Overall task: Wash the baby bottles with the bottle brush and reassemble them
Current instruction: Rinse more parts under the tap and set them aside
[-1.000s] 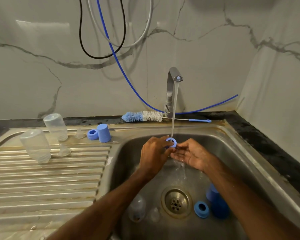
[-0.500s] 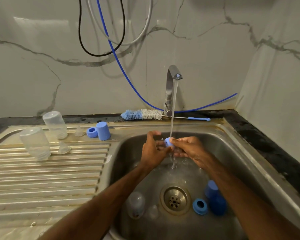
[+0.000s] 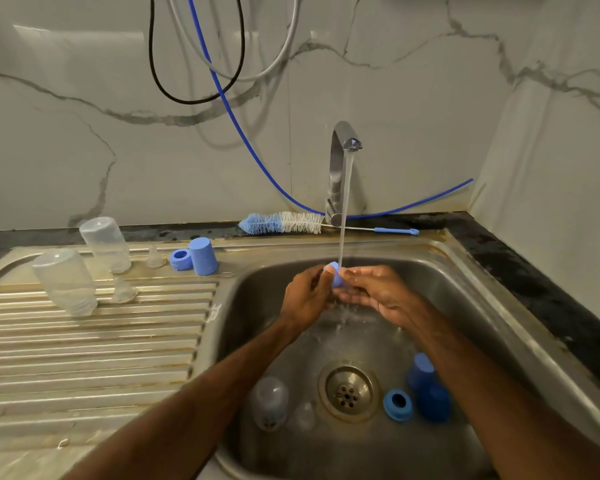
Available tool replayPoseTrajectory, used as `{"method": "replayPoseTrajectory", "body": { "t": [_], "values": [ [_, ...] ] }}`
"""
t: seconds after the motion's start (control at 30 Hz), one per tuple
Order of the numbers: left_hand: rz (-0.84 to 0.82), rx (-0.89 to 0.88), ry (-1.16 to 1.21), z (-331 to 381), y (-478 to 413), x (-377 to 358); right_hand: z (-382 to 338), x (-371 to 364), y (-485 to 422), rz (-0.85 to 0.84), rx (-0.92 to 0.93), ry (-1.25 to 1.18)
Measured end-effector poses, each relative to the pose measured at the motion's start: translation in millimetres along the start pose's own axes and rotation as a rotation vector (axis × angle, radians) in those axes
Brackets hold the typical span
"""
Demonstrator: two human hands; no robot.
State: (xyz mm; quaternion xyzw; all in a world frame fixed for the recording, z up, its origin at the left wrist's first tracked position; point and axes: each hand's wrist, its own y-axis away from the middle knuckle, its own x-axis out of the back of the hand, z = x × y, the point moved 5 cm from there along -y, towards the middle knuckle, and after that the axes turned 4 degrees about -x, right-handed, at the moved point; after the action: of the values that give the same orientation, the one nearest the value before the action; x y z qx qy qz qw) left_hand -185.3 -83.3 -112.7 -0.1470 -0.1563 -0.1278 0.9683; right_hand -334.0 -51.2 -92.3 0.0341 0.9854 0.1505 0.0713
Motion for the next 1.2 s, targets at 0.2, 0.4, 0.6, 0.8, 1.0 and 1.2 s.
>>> {"method": "replayPoseTrajectory", "body": {
  "t": [0.2, 0.4, 0.6, 0.8, 1.0, 1.2],
  "values": [
    [0.019, -0.159, -0.13, 10, 0, -5, 0, 7, -4, 0.072, -0.01, 0.082],
    [0.025, -0.036, -0.108, -3, -5, 2, -4, 1, -4, 0.141, 0.214, 0.429],
    [0.03, 0.069, 0.181, -11, -8, 5, -9, -2, -3, 0.162, 0.457, 0.932],
    [-0.032, -0.017, 0.107, -2, -3, -6, -7, -3, 0, 0.246, 0.32, 1.149],
    [0.057, 0.023, 0.196, -2, -3, 6, -11, -10, 7, 0.133, 0.473, 1.076],
    [-0.016, 0.016, 0.148, 3, 0, -5, -16, 4, 7, 0.218, 0.468, 0.999]
  ]
}}
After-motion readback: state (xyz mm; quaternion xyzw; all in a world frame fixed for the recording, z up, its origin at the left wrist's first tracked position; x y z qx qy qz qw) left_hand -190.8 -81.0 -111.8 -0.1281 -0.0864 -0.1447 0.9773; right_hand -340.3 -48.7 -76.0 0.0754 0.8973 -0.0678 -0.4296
